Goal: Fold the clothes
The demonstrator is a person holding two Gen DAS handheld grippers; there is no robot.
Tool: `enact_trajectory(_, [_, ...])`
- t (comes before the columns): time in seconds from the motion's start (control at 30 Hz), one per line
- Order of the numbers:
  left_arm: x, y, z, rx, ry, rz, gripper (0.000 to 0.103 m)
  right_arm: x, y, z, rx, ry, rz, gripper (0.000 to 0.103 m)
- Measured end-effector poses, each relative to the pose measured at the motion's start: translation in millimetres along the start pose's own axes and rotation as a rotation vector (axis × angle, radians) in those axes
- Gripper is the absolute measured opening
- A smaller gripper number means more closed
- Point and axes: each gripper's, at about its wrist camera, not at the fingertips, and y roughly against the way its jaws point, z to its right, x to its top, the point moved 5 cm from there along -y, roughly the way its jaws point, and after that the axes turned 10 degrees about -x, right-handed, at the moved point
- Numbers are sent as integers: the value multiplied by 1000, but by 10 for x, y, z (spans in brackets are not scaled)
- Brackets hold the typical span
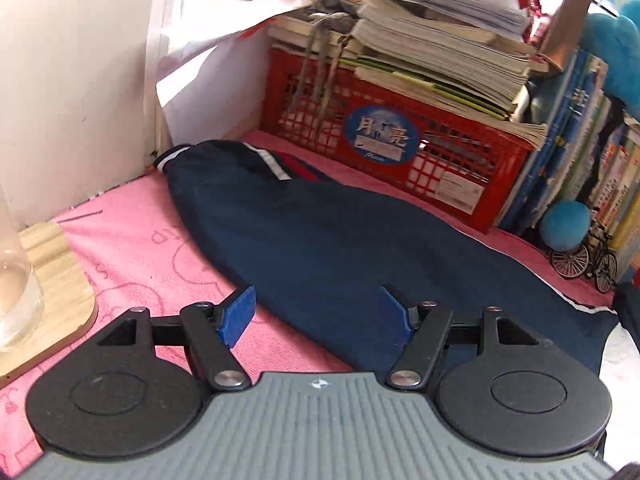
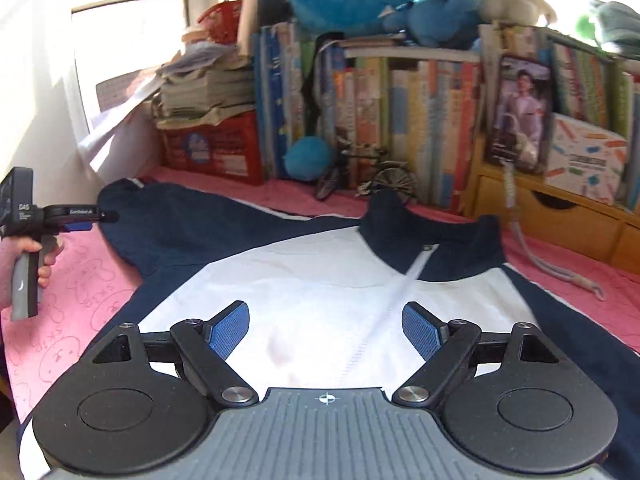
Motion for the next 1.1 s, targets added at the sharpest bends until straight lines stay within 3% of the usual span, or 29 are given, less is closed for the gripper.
enact_trajectory(0.1, [-54,-96,-136,-31,78,-2,67,175,-279,-594,73,90,-14,84])
enact_trajectory(0.33, [-148,112,-193,-212,179,19,67,294,-907,-2276,87,502,86,86])
enact_trajectory(0.43, [-93,187,-248,-272,262,30,69,307,-1235,-2677,59,570,90,85])
enact_trajectory(0.5, [-64,191,-288,-280,306,46,69,340,-1412,-2805,38,576,92,79])
enact_trajectory(0.53, [-52,185,-306,-278,323,56,69,393,-1491,-2836,17,564,96,72])
enact_trajectory(0.6, [-38,166,-330,-269,352,71,70,512,-1621,-2845,-20,521,87,18])
enact_trajectory(0.63, [-39,146,-340,-267,371,70,71,569,-1638,-2813,-30,483,78,11])
enact_trajectory(0.7, [-40,95,-370,-268,418,72,75,648,-1519,-2671,-63,422,122,7])
enact_trajectory(0.87, [2,-130,-495,-250,579,108,82,535,-947,-2239,-114,419,231,6])
enact_trajectory(0.9, [45,-183,-495,-235,583,120,86,489,-859,-2164,-121,422,233,5])
enact_trajectory(1.03, [252,-482,-512,-129,584,179,88,249,-576,-1808,-123,433,191,5])
enact_trajectory(1.07, [299,-572,-528,-104,575,187,78,202,-531,-1710,-113,411,175,6])
enact_trajectory(1.1, [329,-626,-528,-100,585,181,44,152,-465,-1600,-119,389,164,6])
